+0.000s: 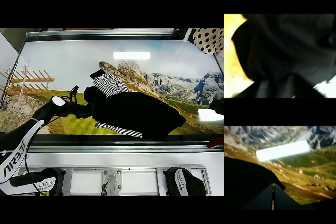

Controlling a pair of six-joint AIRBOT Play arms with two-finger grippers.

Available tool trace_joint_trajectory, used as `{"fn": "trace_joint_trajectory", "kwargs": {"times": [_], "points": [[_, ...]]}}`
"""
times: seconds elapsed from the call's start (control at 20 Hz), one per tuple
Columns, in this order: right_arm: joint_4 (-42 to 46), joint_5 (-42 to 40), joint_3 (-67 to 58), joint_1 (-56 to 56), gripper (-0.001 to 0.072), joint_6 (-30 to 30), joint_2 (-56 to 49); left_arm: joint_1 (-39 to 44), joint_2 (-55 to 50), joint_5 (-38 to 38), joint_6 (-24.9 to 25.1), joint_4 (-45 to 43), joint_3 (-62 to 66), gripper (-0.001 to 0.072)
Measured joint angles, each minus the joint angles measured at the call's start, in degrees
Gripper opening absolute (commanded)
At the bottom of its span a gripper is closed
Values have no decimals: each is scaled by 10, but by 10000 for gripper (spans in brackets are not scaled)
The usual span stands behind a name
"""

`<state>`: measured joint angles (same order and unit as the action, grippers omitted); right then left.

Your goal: Fold the clothes and pants, and hang the long-sleeved shirts on hangers.

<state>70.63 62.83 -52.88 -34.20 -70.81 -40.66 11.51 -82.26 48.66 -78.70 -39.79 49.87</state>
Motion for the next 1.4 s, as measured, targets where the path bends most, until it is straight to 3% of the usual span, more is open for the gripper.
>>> {"fn": "trace_joint_trajectory", "kwargs": {"times": [0.05,0.15,0.2,0.3,0.8,0.85,0.9,0.95,1.0,1.15,1.4], "points": [[17,4,20,-5,69,-9,-7,3,-13,2,2,0,13,17],[42,10,70,-16,516,-25,-24,6,-30,10,4,2,35,17],[50,11,97,-21,552,-30,-36,7,-34,15,7,2,43,17],[52,12,147,-26,496,-38,-64,9,-41,23,12,2,59,17],[-157,-110,254,26,495,2,-242,10,-47,41,18,4,78,17],[-171,-124,255,43,462,3,-249,10,-47,42,18,5,79,17],[-180,-139,255,61,224,6,-256,10,-47,43,18,4,79,17],[-180,-153,255,79,50,7,-261,10,-46,45,18,5,79,17],[-180,-160,250,96,19,8,-263,9,-45,48,18,4,79,17],[-179,-152,191,128,19,19,-242,-12,-9,66,18,3,89,18],[-173,-107,-40,145,18,33,-132,-82,130,134,18,8,224,18]]}}
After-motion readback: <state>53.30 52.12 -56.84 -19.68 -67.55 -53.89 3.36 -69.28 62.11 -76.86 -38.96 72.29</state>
